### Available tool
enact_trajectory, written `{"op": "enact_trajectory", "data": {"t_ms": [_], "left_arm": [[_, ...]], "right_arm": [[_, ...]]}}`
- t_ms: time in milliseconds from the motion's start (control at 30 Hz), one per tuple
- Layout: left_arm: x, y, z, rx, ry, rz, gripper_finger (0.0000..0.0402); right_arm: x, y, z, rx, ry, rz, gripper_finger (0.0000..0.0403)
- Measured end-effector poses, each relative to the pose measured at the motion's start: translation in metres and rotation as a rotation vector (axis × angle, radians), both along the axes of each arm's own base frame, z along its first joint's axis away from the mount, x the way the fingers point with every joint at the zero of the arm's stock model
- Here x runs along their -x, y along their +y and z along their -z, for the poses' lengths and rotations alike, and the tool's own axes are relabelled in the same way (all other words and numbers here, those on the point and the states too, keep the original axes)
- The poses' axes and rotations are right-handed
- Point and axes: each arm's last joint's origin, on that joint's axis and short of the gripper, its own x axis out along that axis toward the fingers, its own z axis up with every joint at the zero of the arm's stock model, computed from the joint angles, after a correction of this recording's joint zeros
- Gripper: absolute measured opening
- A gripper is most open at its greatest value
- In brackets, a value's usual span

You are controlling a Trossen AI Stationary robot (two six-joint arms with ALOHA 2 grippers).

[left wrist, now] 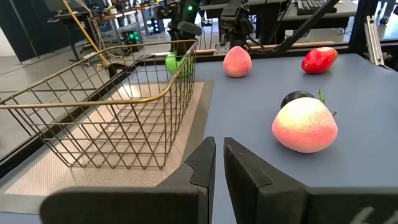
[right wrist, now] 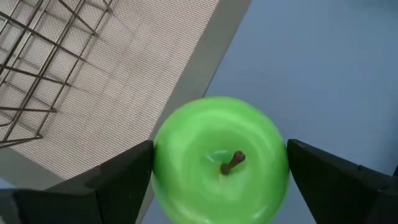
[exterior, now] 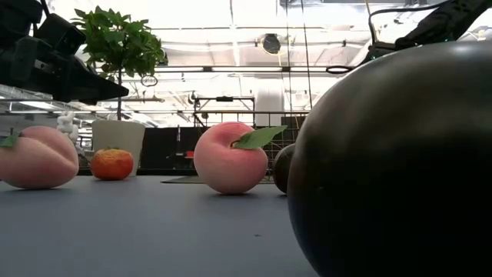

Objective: Build produce basket
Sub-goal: Put the green apple into the wire basket

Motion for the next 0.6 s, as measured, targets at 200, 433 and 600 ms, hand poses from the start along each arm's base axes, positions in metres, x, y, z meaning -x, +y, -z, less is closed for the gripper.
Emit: {"op": "enact_trajectory", "data": {"t_ms": [200, 433, 600], "left_arm": [[0.0000, 0.0000, 0.0000, 0.000, 0.000, 0.000, 0.0037], [0.0000, 0.0000, 0.0000, 0.000, 0.000, 0.000, 0.0037], [0.0000, 0.0000, 0.0000, 0.000, 0.000, 0.000, 0.0037]], "right_arm": [[0.0004, 0.0000, 0.0004, 0.008, 0.013, -0.005, 0.0348], [0.0000, 0.0010, 0.0008, 0.003, 0.014, 0.016, 0.0316], [-0.0012, 0.0033, 0.0011, -0.004, 0.015, 0.028, 0.0314]]}}
